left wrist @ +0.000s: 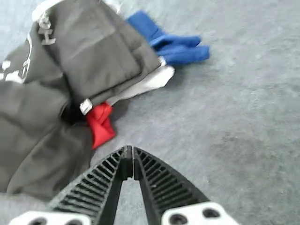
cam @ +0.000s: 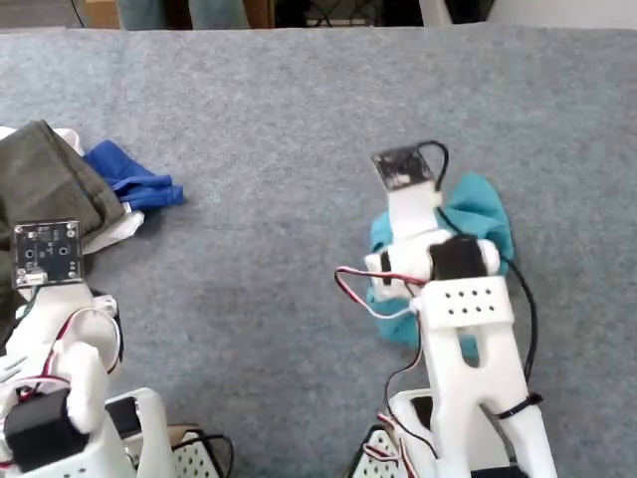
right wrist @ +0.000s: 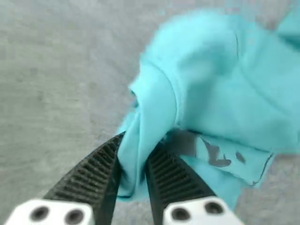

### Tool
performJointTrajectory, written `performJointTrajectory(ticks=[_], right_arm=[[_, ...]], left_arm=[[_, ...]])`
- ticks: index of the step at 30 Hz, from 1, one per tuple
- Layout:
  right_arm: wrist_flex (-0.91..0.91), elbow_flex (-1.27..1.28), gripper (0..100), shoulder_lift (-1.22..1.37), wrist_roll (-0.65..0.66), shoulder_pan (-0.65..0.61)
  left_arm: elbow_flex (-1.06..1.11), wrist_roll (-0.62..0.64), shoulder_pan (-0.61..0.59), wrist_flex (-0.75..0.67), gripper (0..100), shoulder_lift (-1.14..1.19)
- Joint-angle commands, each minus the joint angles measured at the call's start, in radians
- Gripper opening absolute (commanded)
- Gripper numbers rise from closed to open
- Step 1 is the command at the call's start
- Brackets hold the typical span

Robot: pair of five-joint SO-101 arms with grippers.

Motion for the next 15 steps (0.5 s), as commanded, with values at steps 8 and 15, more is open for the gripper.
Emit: performJointTrajectory(ticks=[8,15], right_arm=[[0.063,-0.179,1.5,-0.010,-0.002,-0.235],[0.044,-0.533,1.5,0.015,-0.133,-0.365]], left_arm=[[-0.038,-0.011,0.174,-0.032,4,-0.012],[0.027,0.031,0.274,-0.123,4,-0.006]])
